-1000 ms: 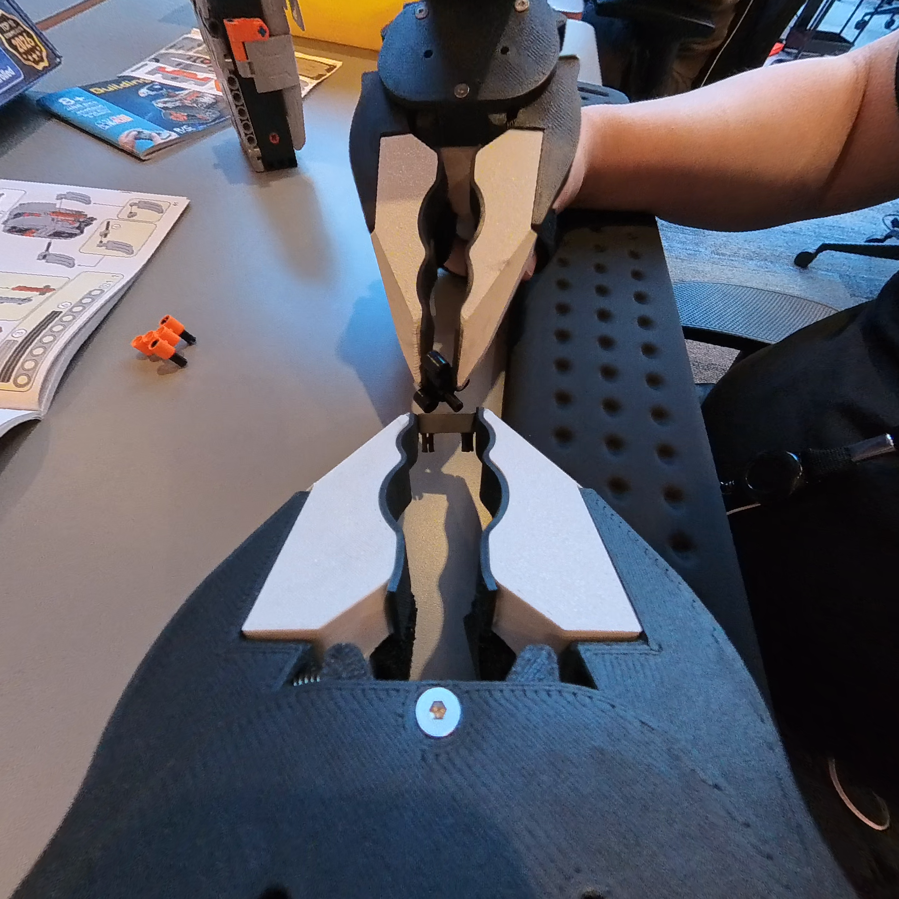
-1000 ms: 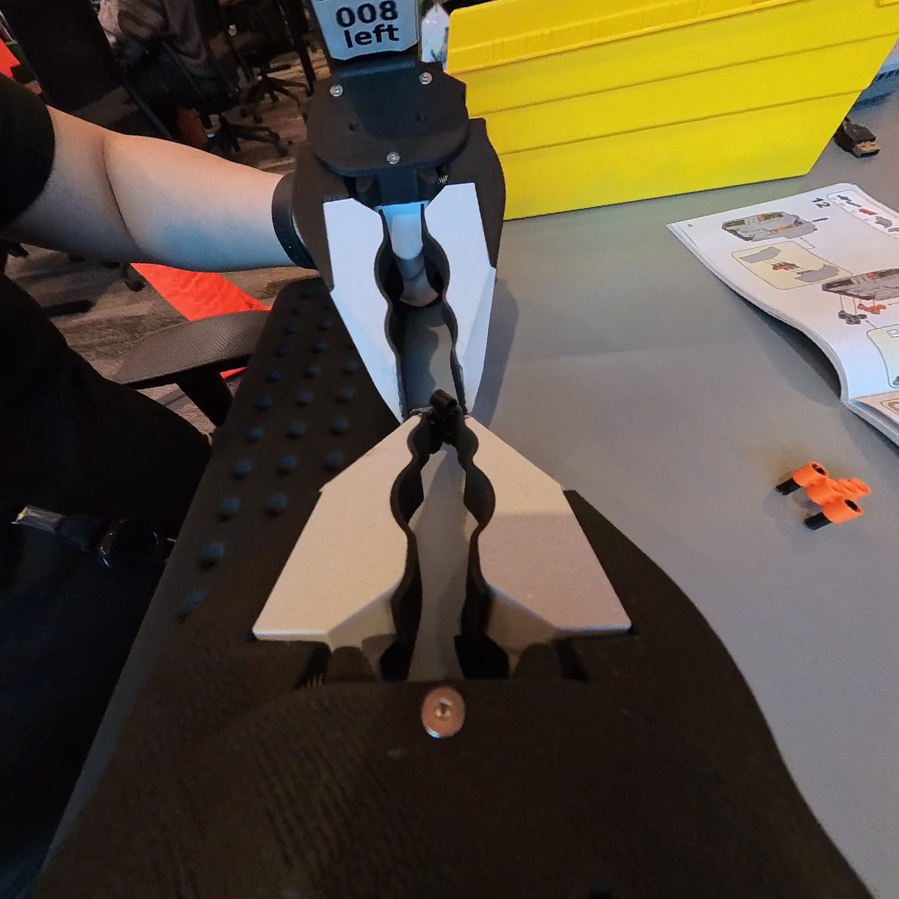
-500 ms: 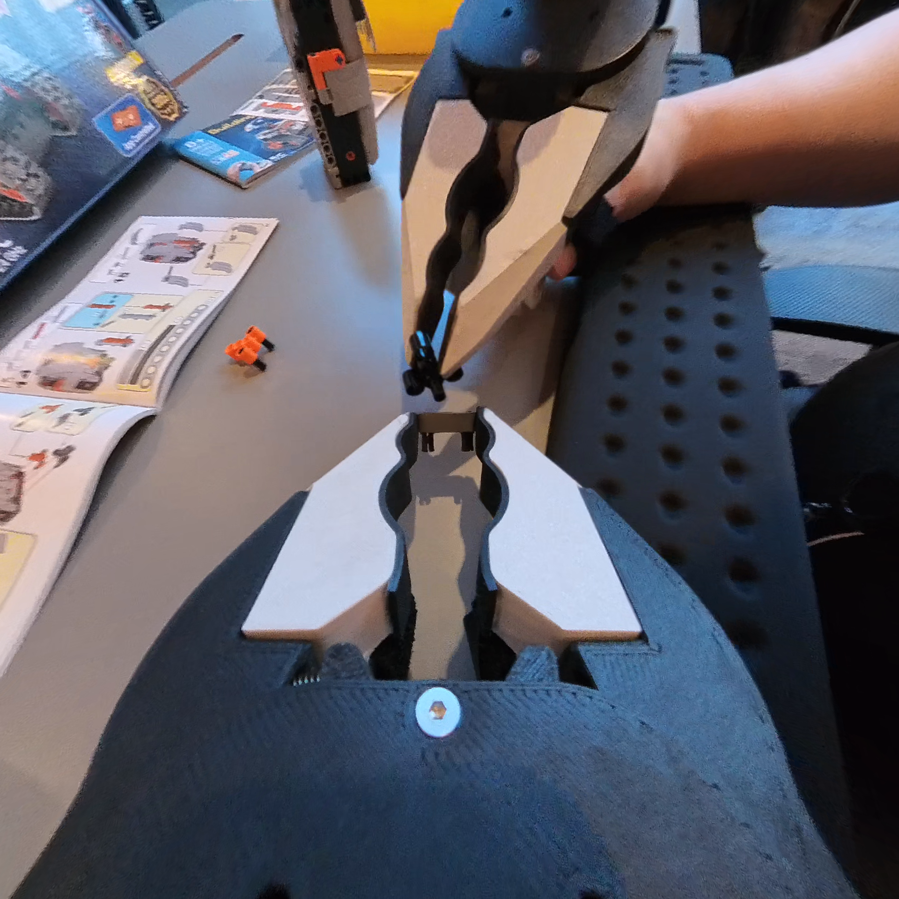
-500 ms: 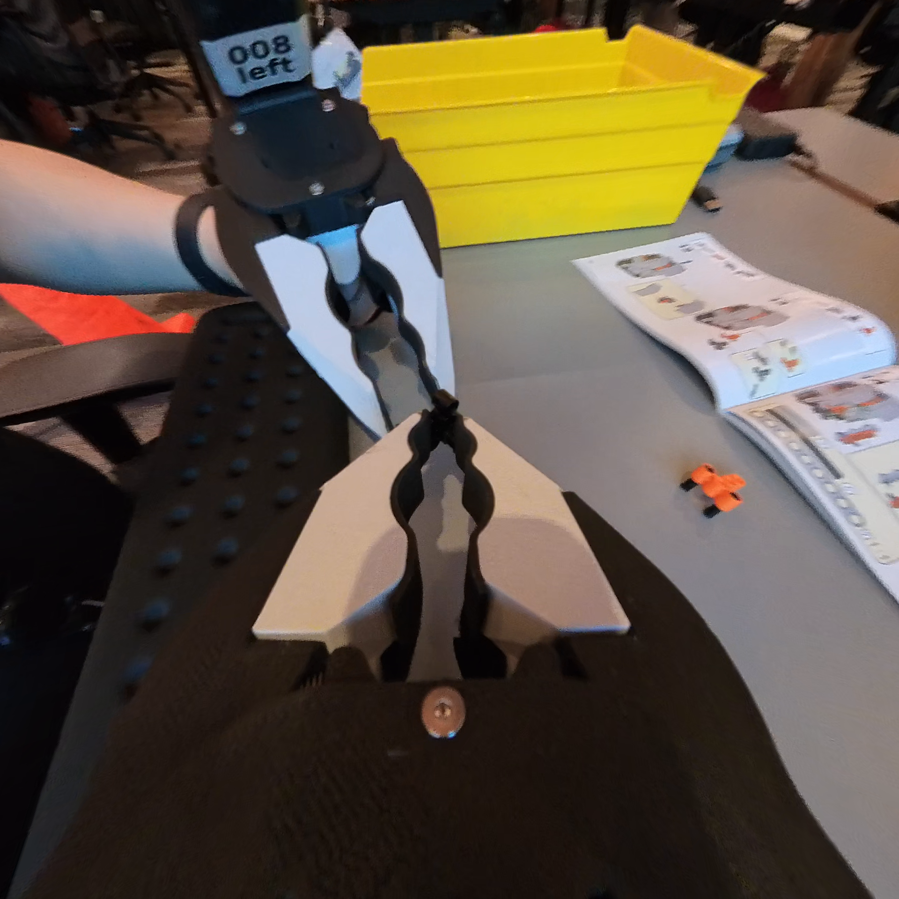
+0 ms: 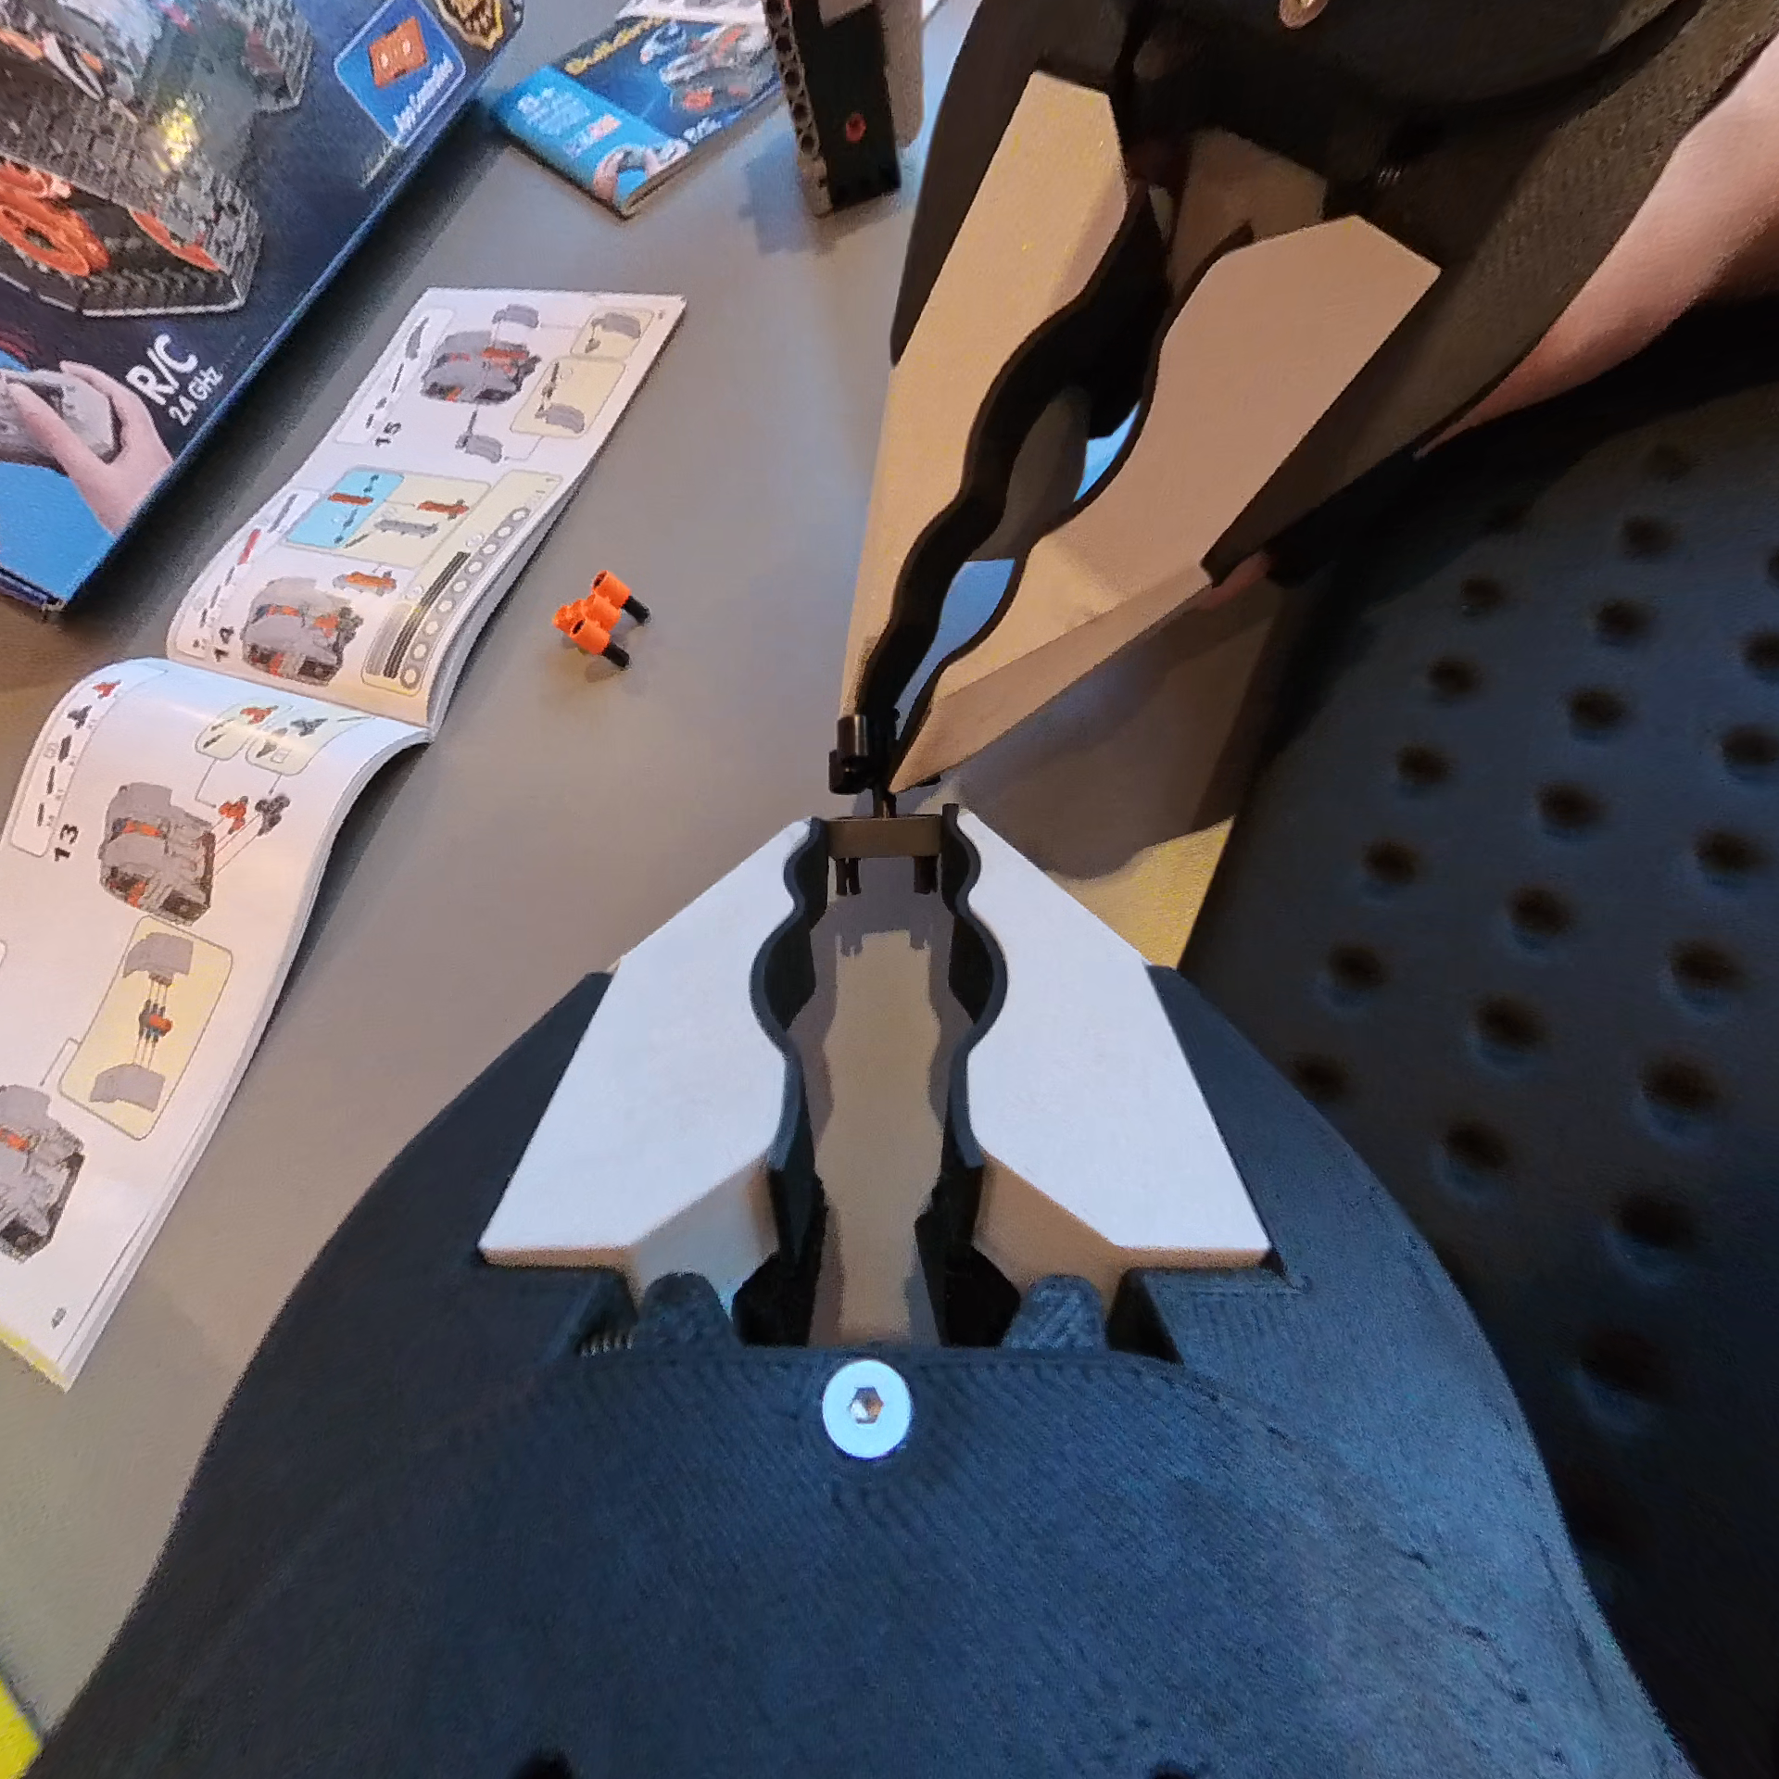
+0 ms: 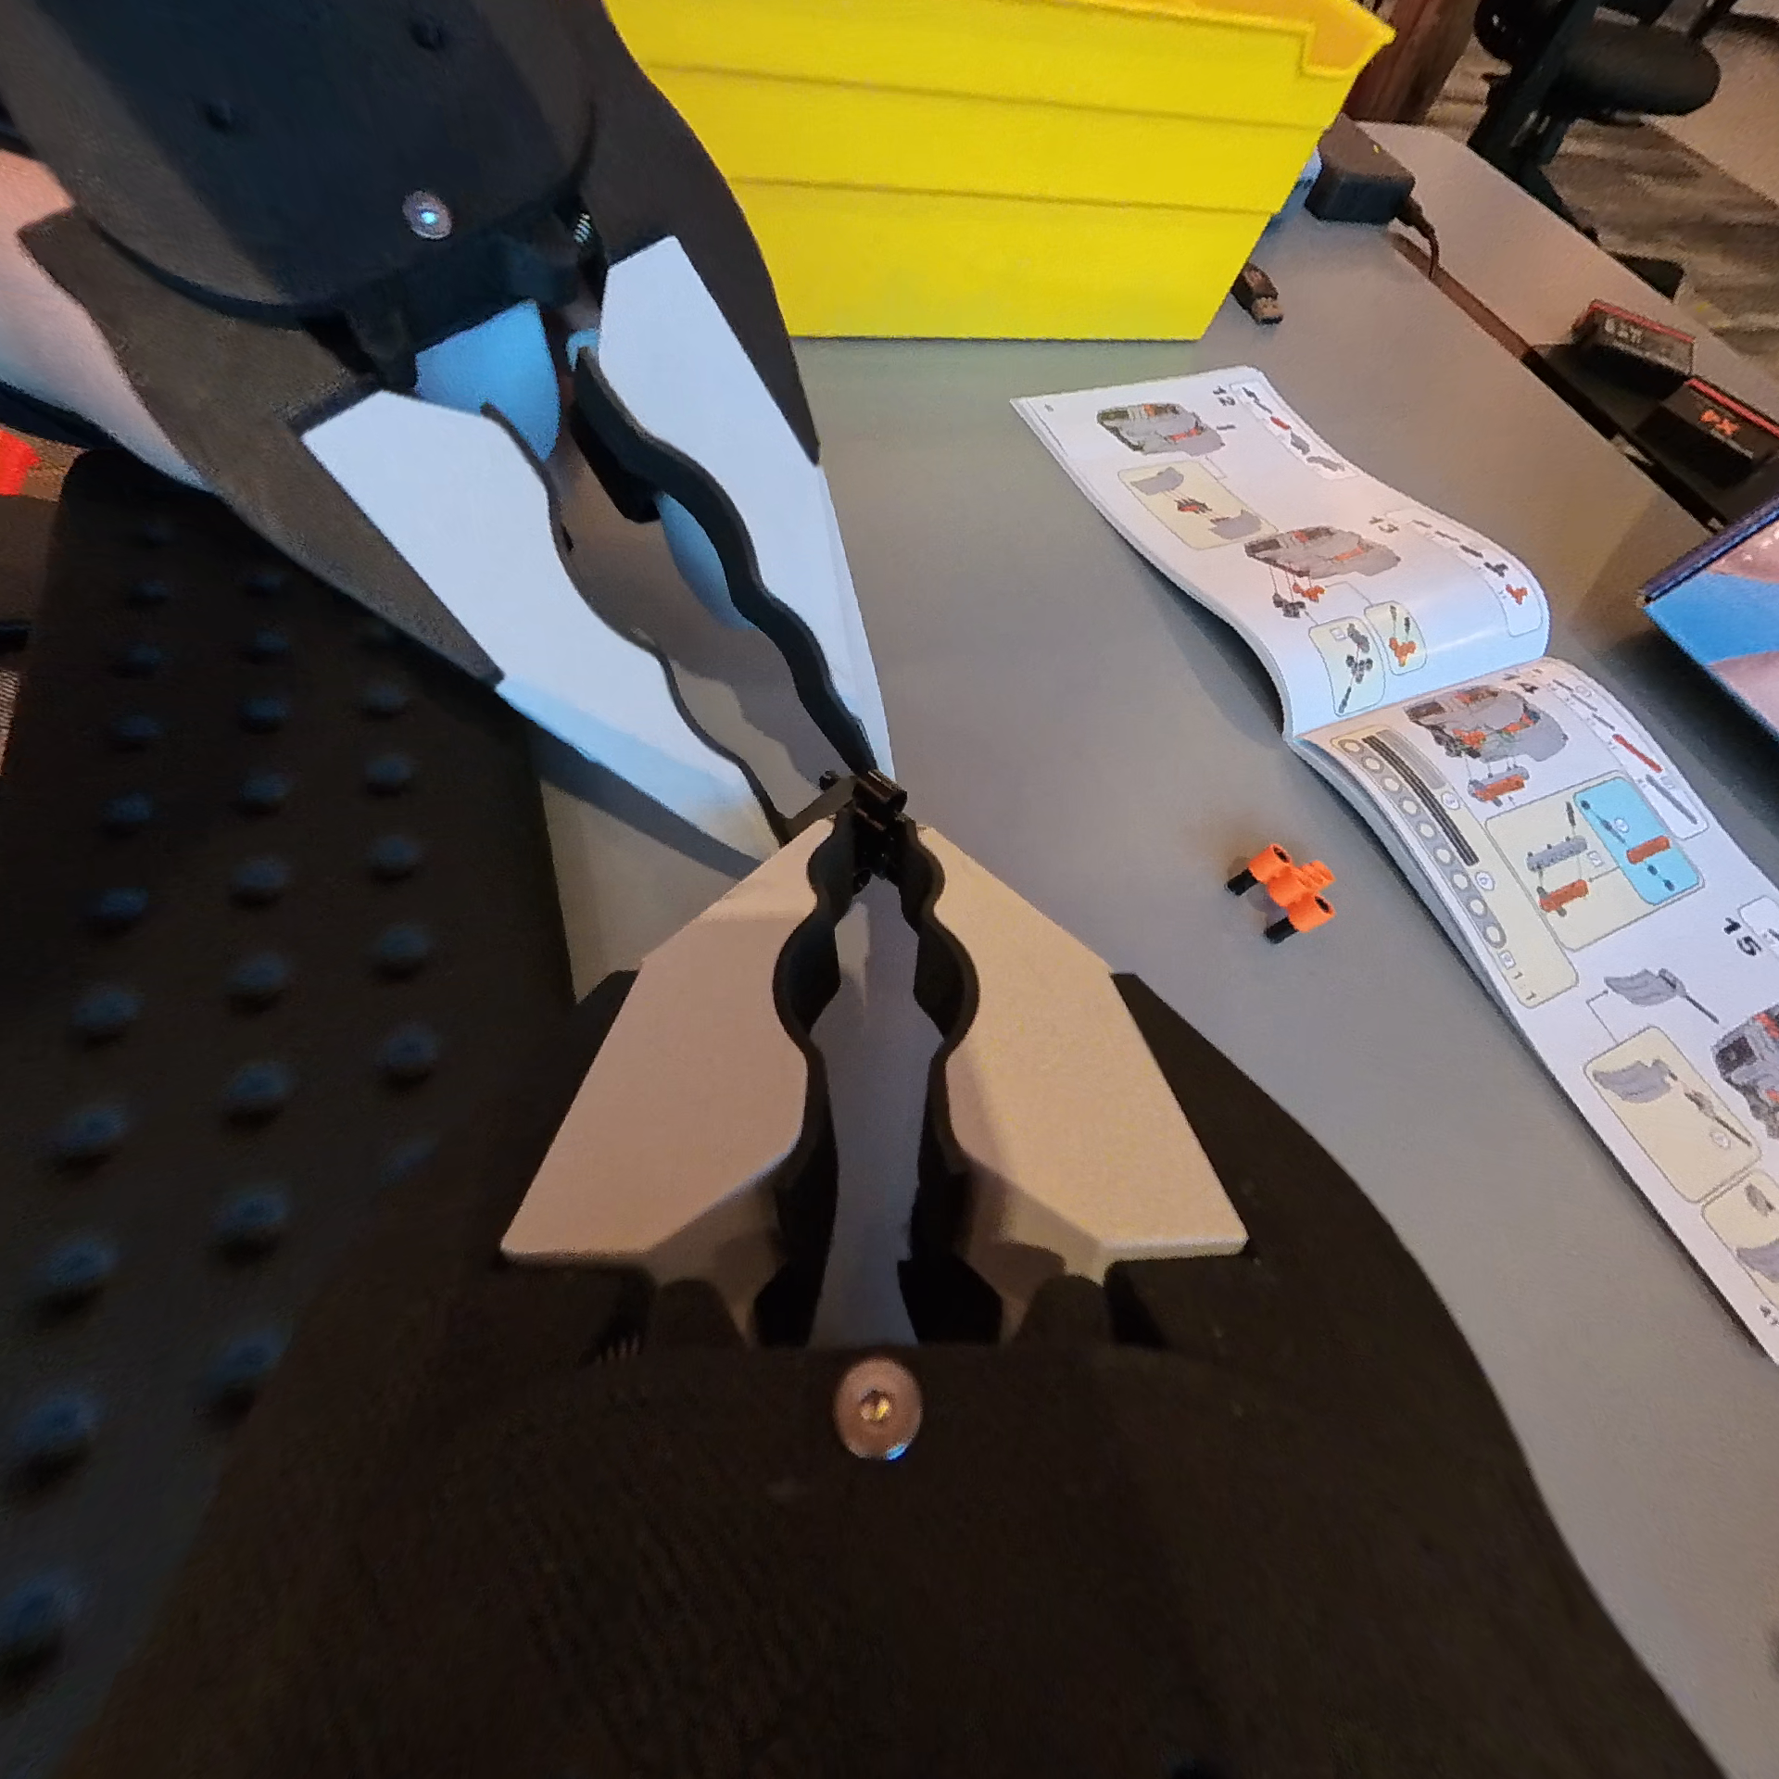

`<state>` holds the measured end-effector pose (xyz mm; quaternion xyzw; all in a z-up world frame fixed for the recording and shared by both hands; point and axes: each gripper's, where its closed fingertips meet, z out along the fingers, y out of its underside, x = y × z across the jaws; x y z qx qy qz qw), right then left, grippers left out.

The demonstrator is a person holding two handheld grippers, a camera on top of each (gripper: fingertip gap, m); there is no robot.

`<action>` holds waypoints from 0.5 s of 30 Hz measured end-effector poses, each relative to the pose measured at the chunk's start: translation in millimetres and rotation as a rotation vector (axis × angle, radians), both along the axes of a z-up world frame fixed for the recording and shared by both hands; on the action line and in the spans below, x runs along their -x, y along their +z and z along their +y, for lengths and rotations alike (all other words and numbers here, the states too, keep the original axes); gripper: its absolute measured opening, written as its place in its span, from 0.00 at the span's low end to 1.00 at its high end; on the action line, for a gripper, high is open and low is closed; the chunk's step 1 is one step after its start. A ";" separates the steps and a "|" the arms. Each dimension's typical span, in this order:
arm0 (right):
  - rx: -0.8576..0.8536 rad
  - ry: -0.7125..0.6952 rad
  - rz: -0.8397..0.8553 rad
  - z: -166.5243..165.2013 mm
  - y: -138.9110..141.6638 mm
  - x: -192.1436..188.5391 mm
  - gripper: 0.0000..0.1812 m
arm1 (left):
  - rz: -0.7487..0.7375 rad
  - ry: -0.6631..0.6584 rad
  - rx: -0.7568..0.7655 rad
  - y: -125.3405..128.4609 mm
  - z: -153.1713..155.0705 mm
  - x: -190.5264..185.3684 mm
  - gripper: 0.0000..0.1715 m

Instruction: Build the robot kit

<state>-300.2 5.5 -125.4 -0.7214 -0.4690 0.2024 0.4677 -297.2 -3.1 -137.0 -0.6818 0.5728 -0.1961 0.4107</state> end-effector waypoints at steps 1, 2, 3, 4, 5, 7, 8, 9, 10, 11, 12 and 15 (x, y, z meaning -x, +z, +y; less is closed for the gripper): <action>0.016 -0.010 0.000 0.8 -1.8 0.0 0.03 | 0.014 0.011 -0.001 -2.1 0.7 0.1 0.12; 0.044 -0.019 0.005 1.5 -4.2 0.0 0.03 | 0.025 0.018 -0.001 -4.1 1.2 0.2 0.12; 0.077 -0.027 0.018 2.1 -6.1 0.1 0.03 | 0.032 0.024 -0.002 -5.3 1.9 0.5 0.11; 0.106 -0.034 0.036 2.7 -6.9 0.4 0.03 | 0.035 0.029 0.001 -6.0 2.3 0.8 0.12; 0.126 -0.031 0.047 2.9 -7.6 0.8 0.03 | 0.036 0.030 0.012 -6.7 2.1 0.9 0.11; 0.148 -0.017 0.059 2.1 -9.1 1.7 0.03 | 0.033 0.025 0.030 -7.7 1.0 1.5 0.11; 0.146 -0.011 0.056 2.0 -9.3 2.2 0.03 | 0.033 0.025 0.032 -8.0 0.8 1.7 0.11; 0.136 -0.010 0.046 2.0 -9.8 2.6 0.03 | 0.037 0.025 0.029 -8.6 0.9 2.1 0.11; 0.121 -0.012 0.030 2.0 -10.4 2.9 0.03 | 0.045 0.026 0.023 -9.5 1.0 2.2 0.11; 0.106 -0.013 0.011 1.8 -11.4 3.2 0.03 | 0.057 0.027 0.015 -10.9 1.0 2.3 0.11; 0.085 -0.012 -0.008 1.5 -11.9 3.4 0.03 | 0.065 0.027 0.002 -11.5 0.9 2.3 0.11; 0.044 -0.004 -0.047 0.6 -13.6 4.6 0.03 | 0.080 0.027 0.000 -13.9 0.3 3.1 0.11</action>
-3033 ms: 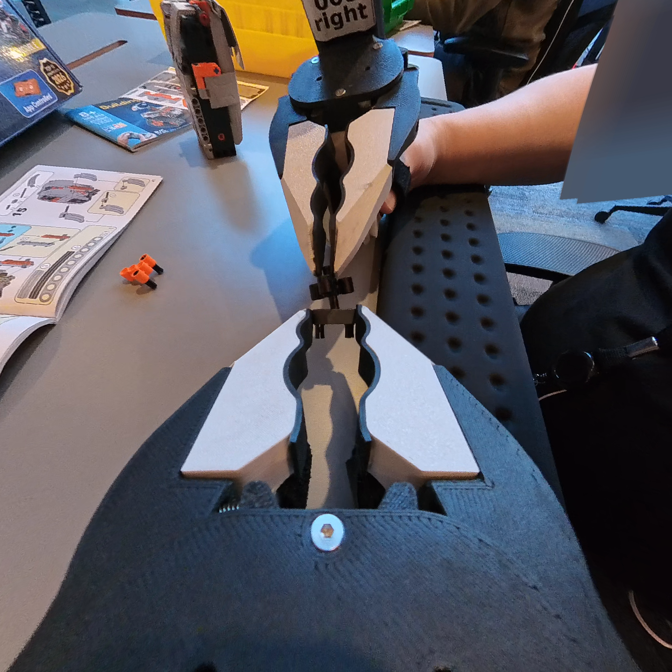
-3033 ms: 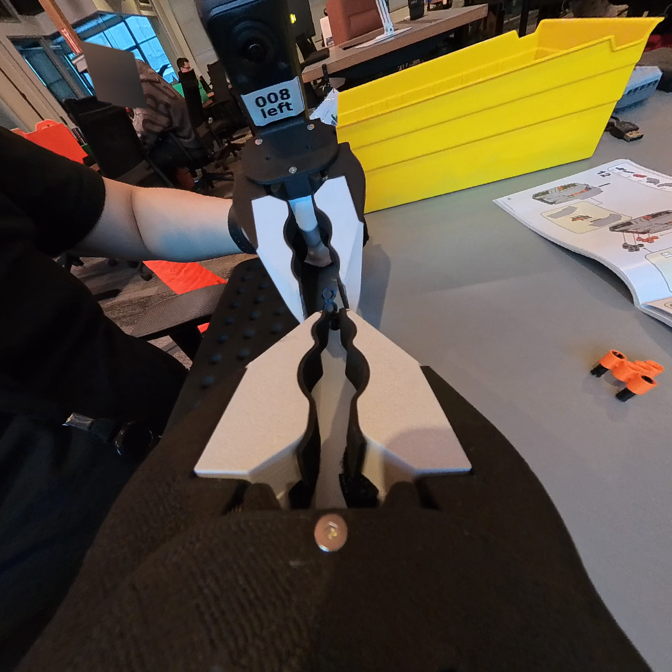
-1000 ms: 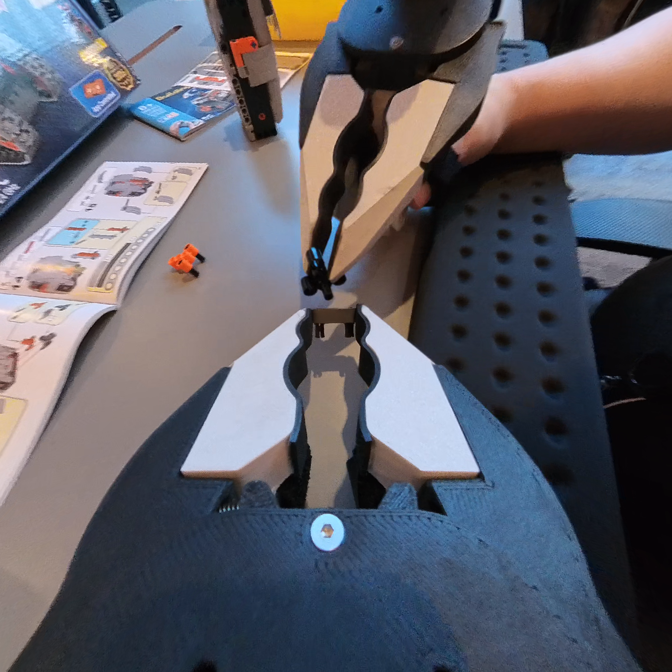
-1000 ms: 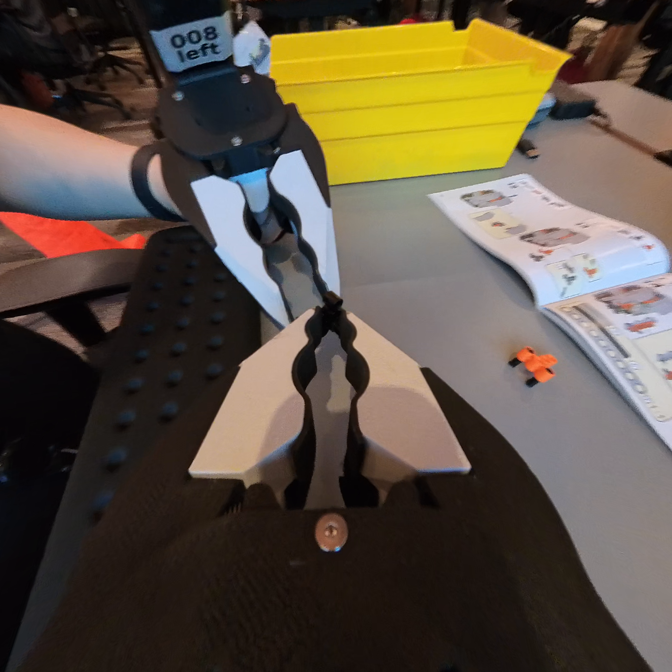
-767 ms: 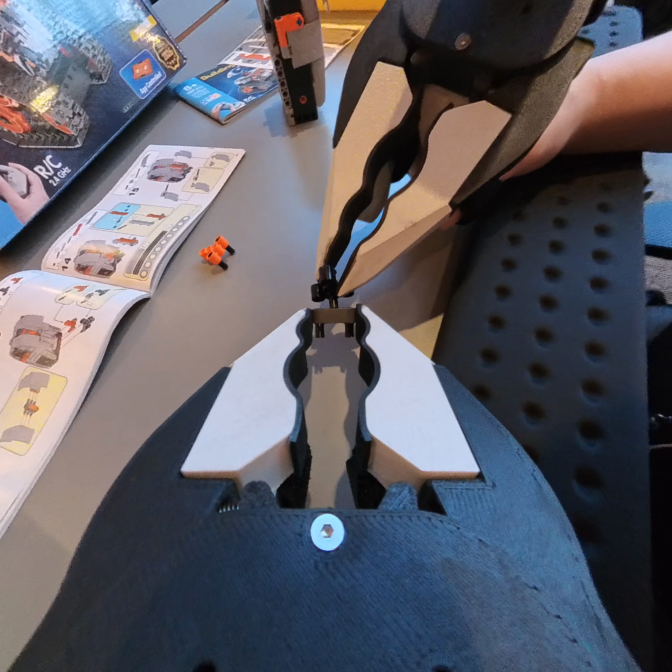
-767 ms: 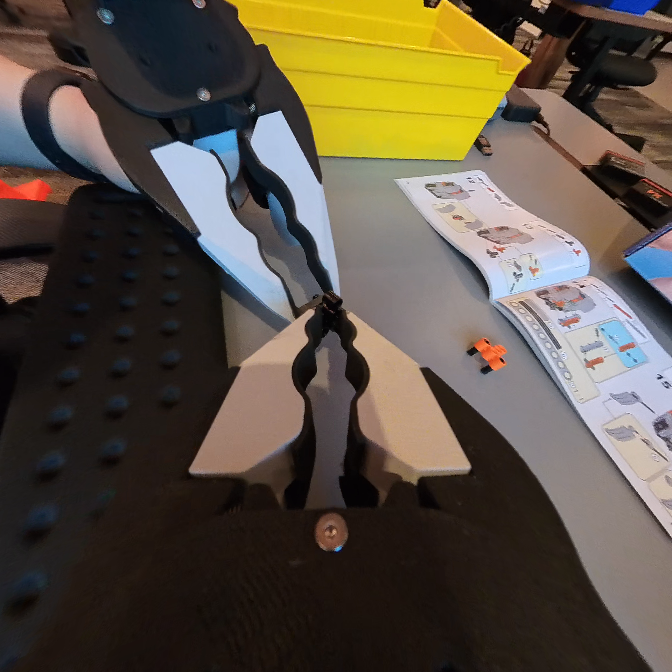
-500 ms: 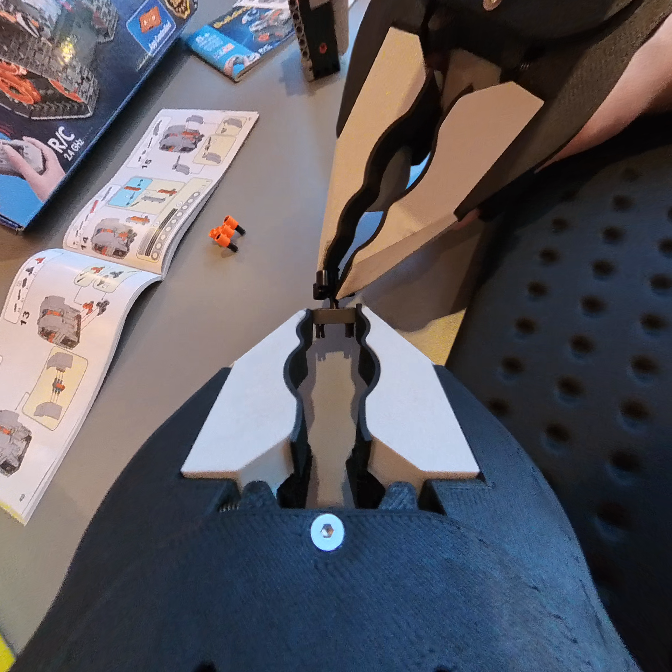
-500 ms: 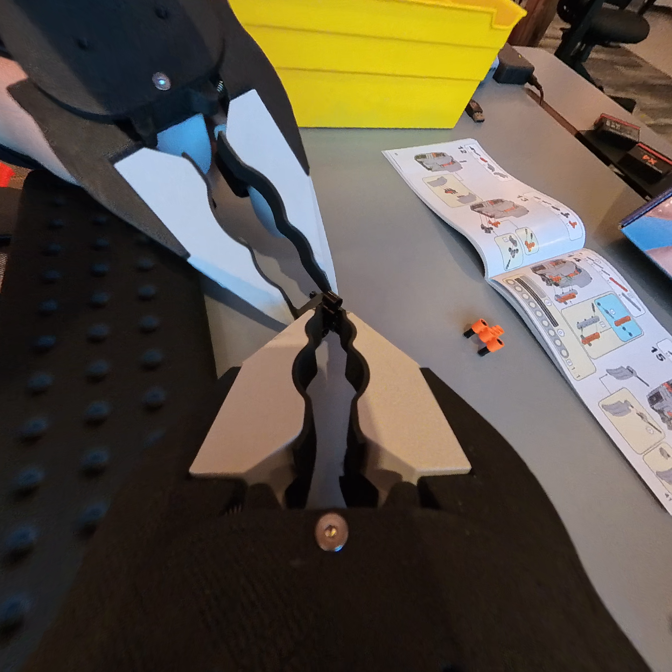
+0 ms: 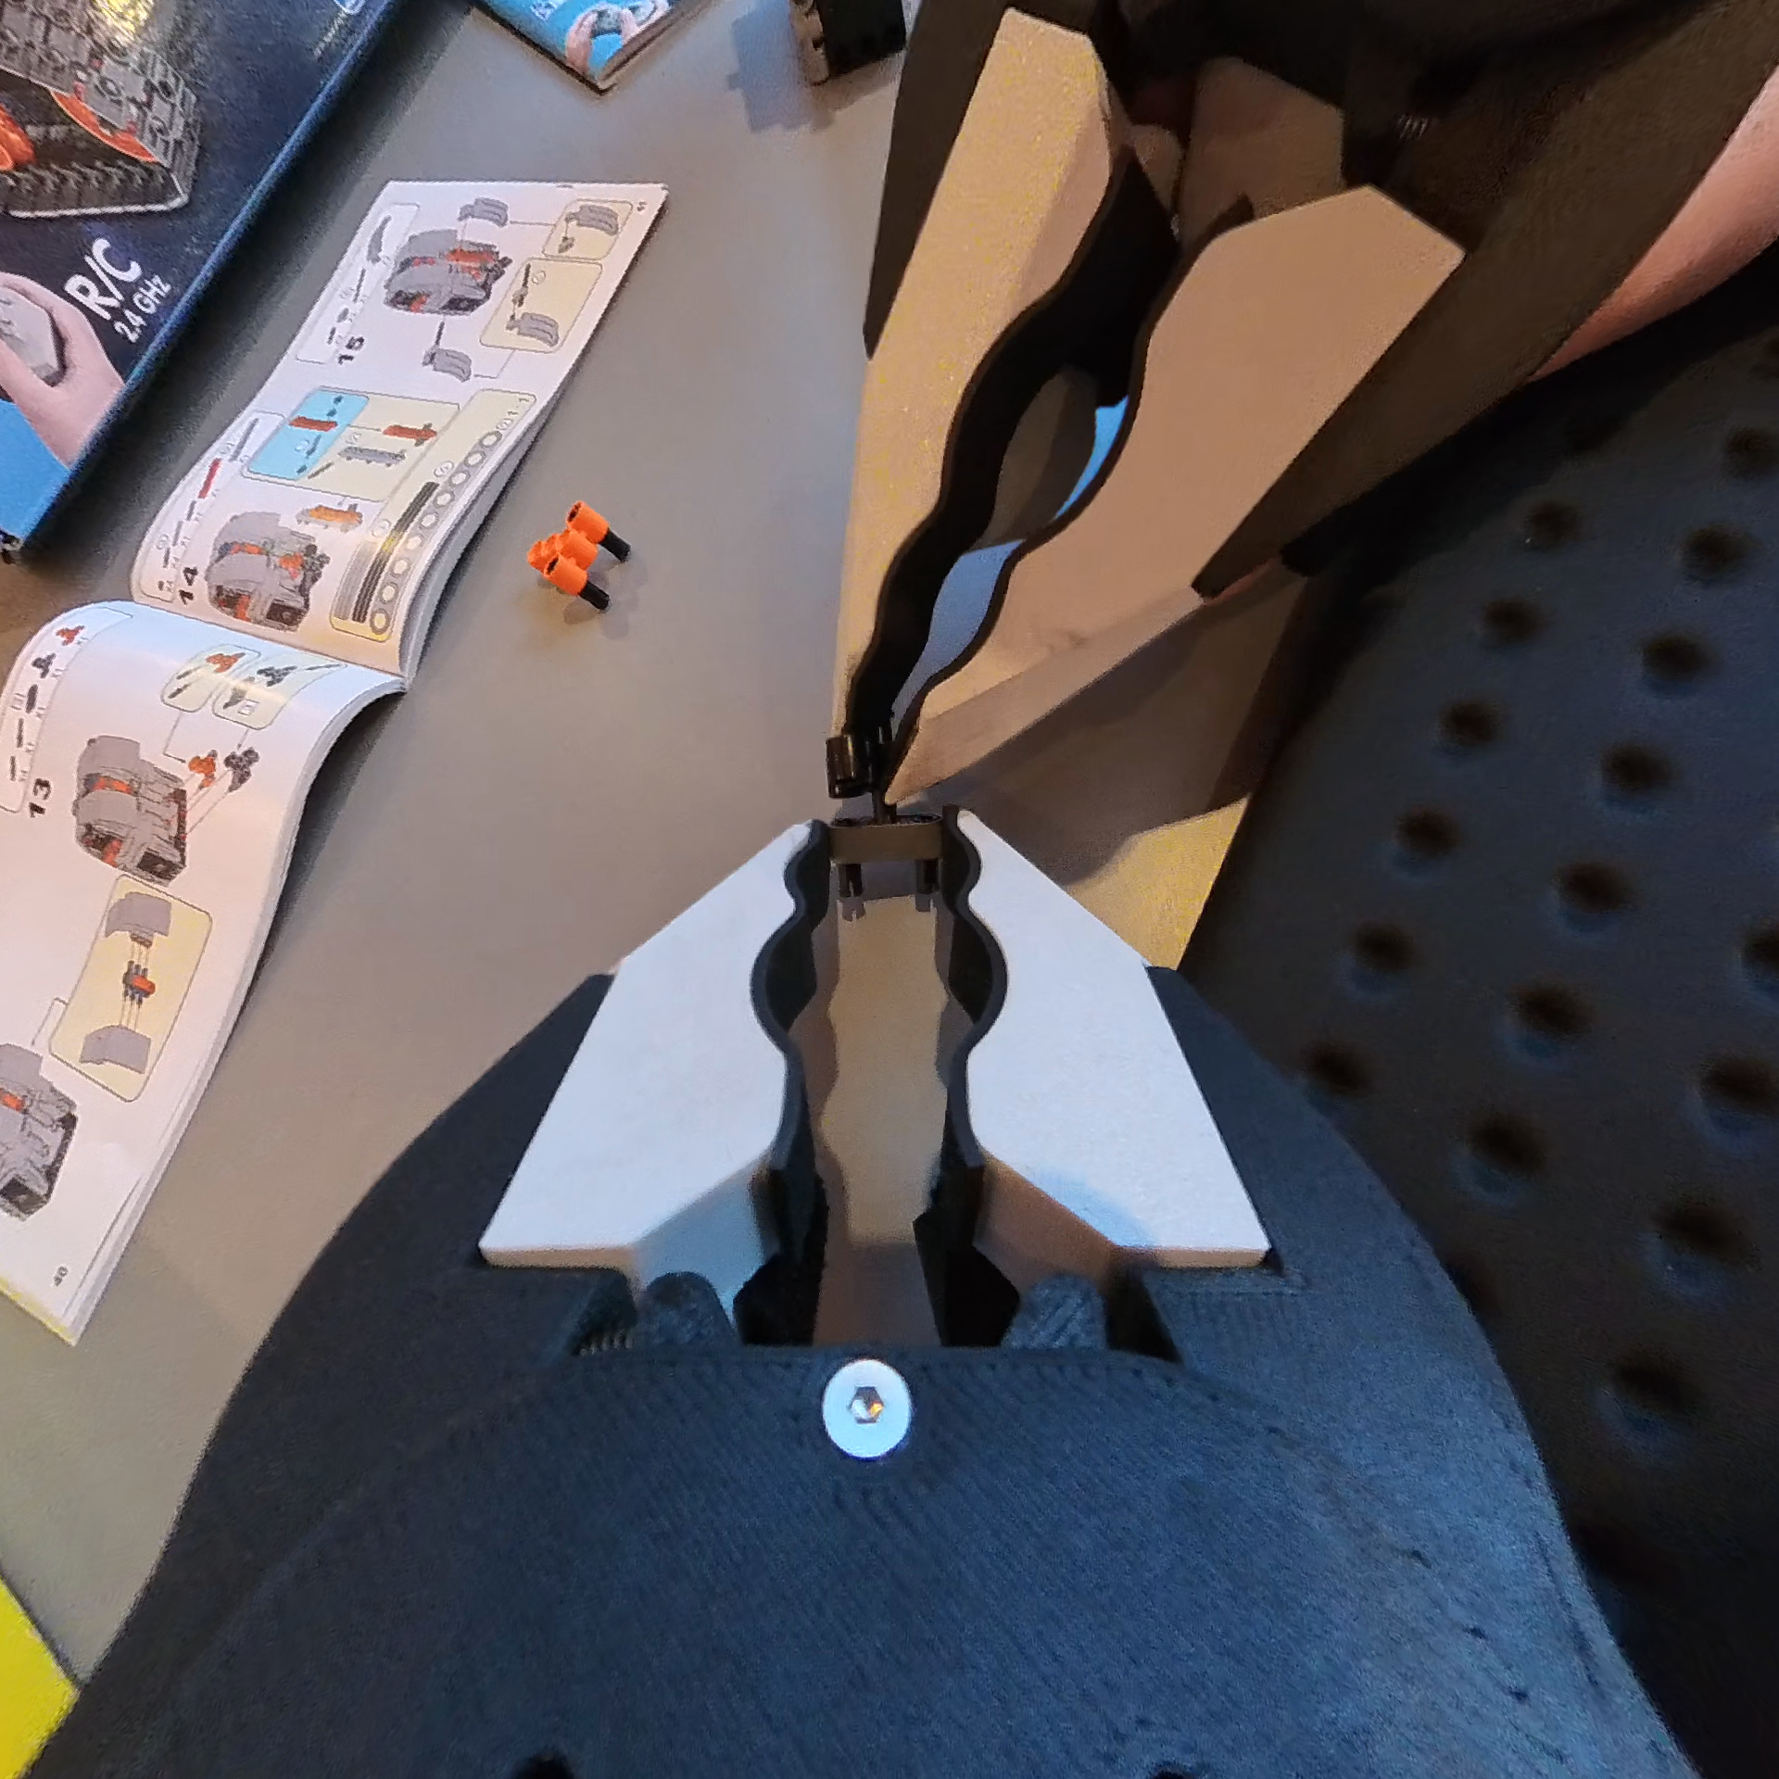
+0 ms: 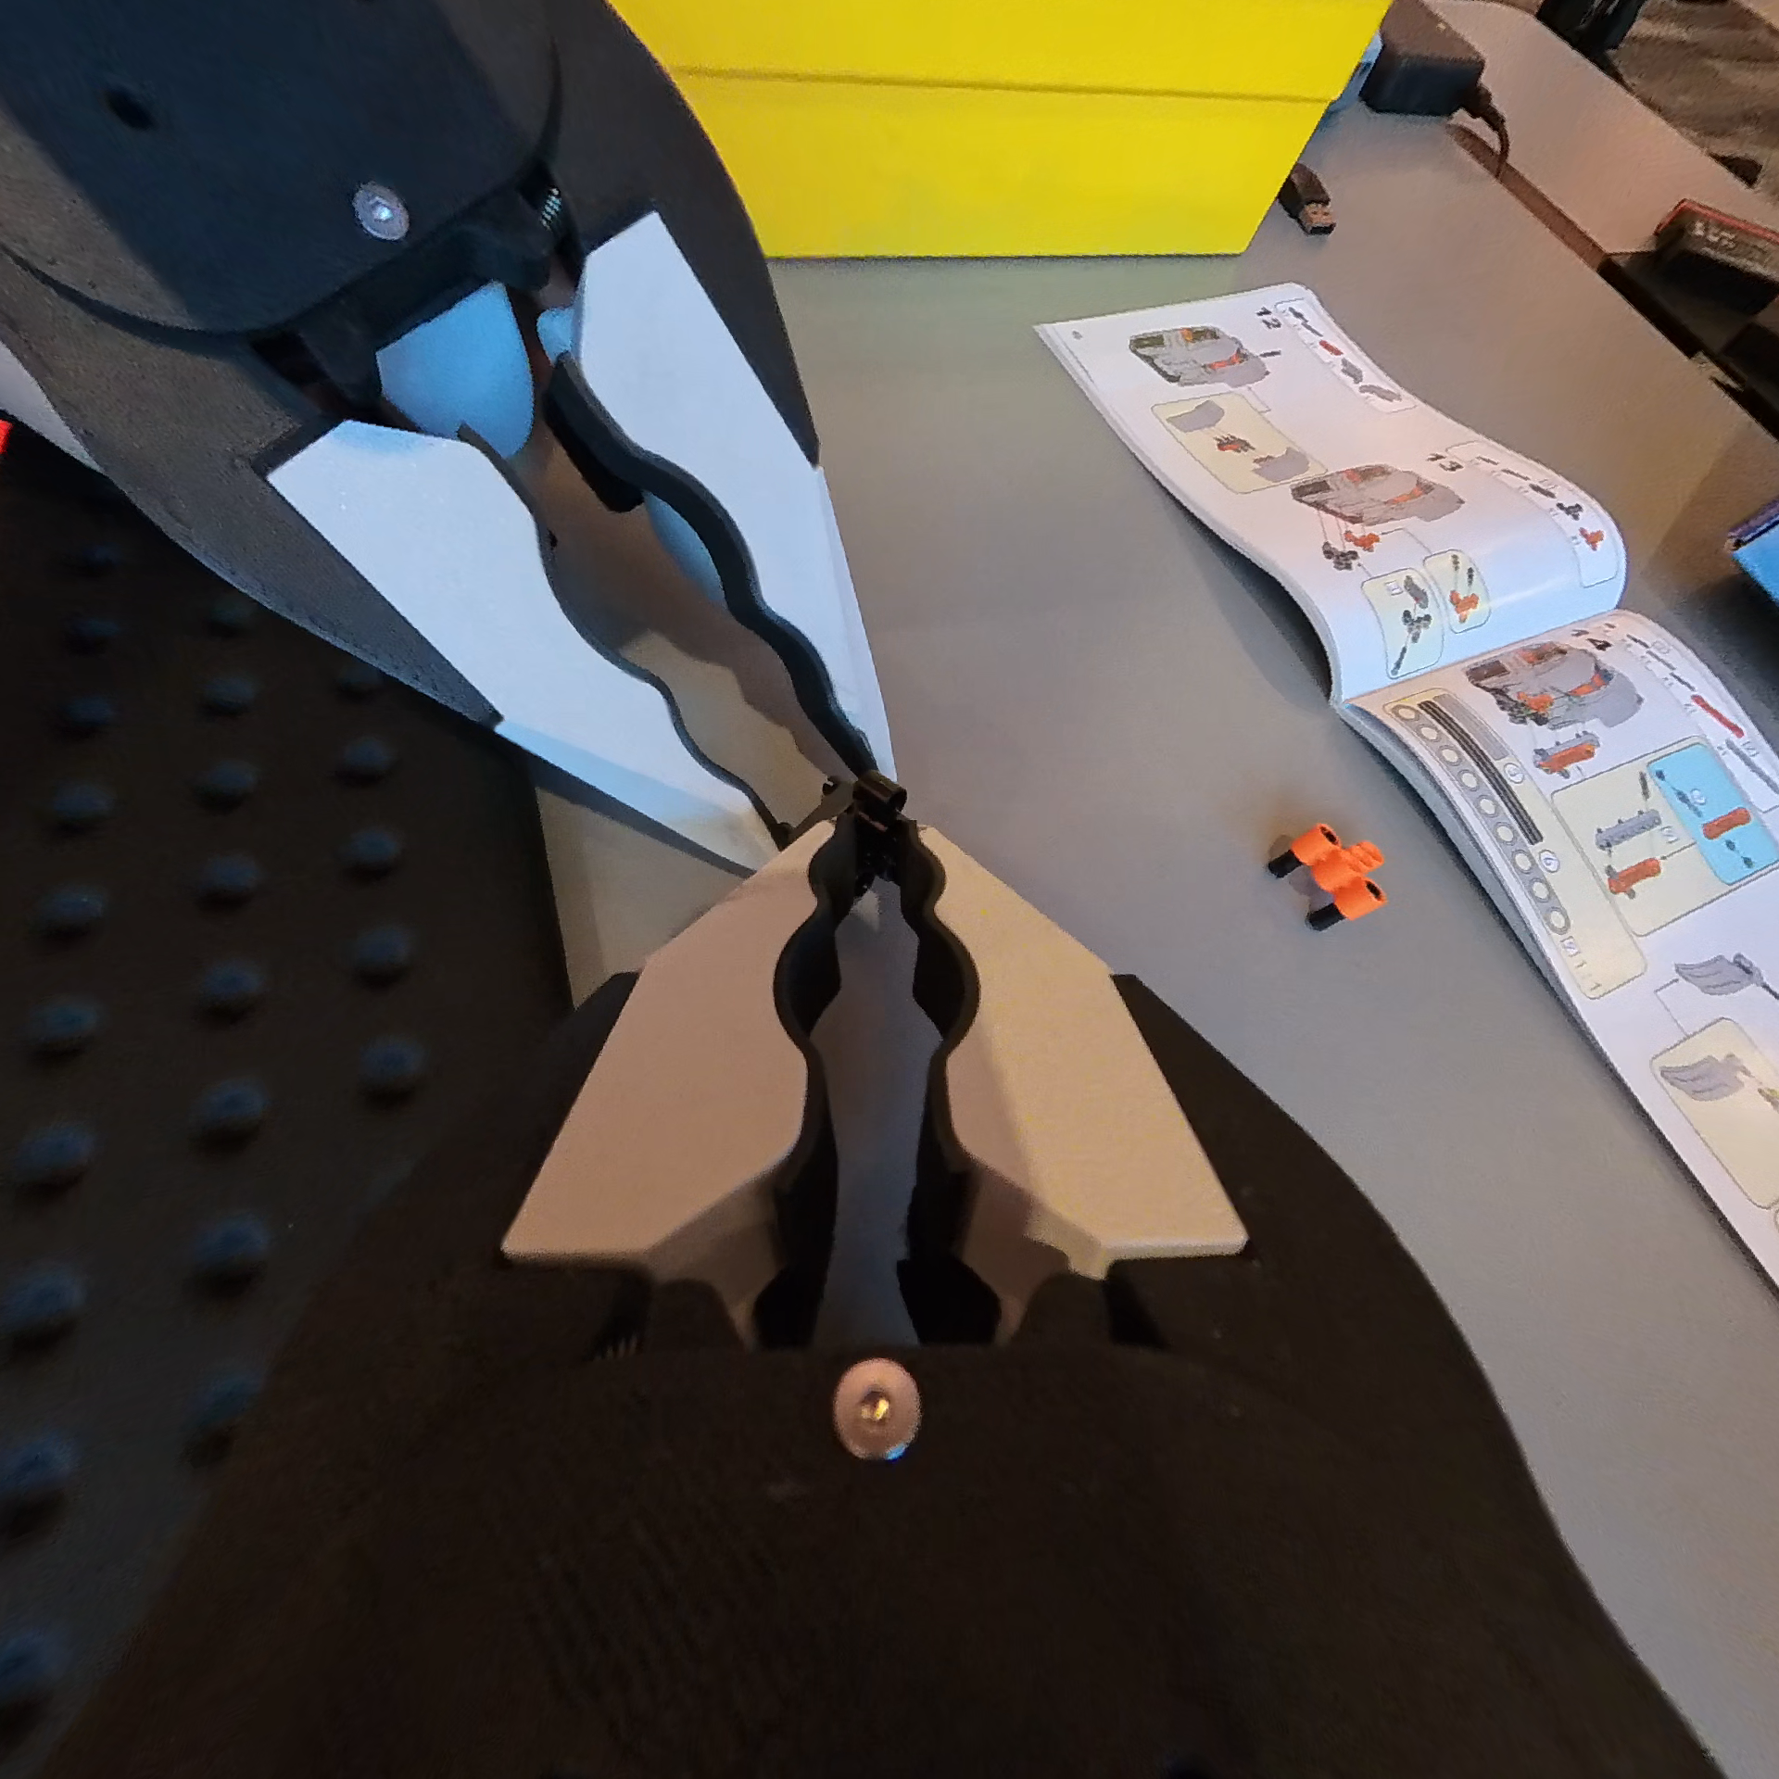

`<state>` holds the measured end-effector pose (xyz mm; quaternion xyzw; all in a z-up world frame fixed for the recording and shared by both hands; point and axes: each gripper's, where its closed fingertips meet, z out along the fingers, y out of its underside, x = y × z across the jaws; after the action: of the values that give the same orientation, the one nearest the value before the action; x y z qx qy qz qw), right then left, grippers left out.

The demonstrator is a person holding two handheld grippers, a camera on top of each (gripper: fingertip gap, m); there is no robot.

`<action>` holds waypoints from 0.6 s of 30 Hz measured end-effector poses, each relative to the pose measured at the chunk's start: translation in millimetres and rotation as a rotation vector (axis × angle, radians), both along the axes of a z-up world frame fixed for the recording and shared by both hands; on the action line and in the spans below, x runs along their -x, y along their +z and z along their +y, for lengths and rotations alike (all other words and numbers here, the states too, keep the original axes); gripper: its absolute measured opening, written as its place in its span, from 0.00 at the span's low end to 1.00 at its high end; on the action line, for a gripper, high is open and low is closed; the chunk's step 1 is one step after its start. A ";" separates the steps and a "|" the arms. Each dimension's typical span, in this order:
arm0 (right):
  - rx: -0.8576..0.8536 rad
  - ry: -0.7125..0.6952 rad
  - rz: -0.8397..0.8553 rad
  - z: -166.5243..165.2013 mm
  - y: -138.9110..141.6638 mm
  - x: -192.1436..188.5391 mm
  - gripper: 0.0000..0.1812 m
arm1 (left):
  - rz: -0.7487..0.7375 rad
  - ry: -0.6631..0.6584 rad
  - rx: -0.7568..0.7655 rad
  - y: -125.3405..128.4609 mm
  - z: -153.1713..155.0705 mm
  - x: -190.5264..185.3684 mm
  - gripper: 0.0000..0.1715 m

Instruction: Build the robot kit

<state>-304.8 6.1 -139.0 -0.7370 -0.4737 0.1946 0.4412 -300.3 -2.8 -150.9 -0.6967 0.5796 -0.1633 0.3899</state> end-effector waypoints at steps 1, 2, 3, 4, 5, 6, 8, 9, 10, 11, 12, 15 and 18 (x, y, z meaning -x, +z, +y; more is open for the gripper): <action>-0.005 0.001 -0.011 0.1 -1.1 0.3 0.03 | 0.006 0.001 0.004 -1.1 0.1 0.1 0.11; -0.020 0.004 -0.030 0.1 -2.1 0.6 0.03 | 0.012 0.001 0.007 -2.3 0.2 0.3 0.11; -0.037 0.006 -0.050 0.0 -3.2 0.9 0.03 | 0.020 0.001 0.009 -3.5 0.2 0.5 0.11; -0.050 0.009 -0.067 -0.2 -4.5 1.1 0.03 | 0.026 0.001 0.010 -4.5 0.1 0.7 0.11; -0.060 0.009 -0.075 -0.1 -4.6 1.2 0.03 | 0.025 0.001 0.009 -4.6 0.1 0.6 0.11; -0.064 0.009 -0.078 -0.1 -4.5 1.2 0.03 | 0.025 0.001 0.010 -4.5 0.2 0.7 0.11; -0.069 0.009 -0.076 0.0 -3.7 1.2 0.03 | 0.021 0.002 0.004 -3.5 0.4 0.7 0.11; -0.073 0.009 -0.074 0.1 -3.0 1.3 0.03 | 0.018 0.003 -0.002 -2.8 0.5 0.8 0.11; -0.079 0.009 -0.074 0.2 -2.2 1.4 0.03 | 0.017 0.004 -0.007 -2.1 0.7 0.8 0.11; -0.090 0.010 -0.078 0.2 -1.4 1.6 0.03 | 0.014 0.006 -0.014 -1.3 0.9 0.8 0.11; -0.103 0.011 -0.082 0.3 -0.5 1.7 0.03 | 0.012 0.006 -0.020 -0.6 1.0 0.9 0.11; -0.130 0.012 -0.093 0.5 0.9 2.2 0.03 | 0.007 0.011 -0.024 0.5 1.7 1.1 0.11; -0.151 -0.002 -0.120 1.9 0.4 2.9 0.03 | 0.017 0.022 -0.029 -0.3 3.3 1.8 0.11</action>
<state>-307.7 8.0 -138.6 -0.7123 -0.5118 0.1133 0.4667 -302.2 0.5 -151.1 -0.6986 0.5774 -0.1447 0.3971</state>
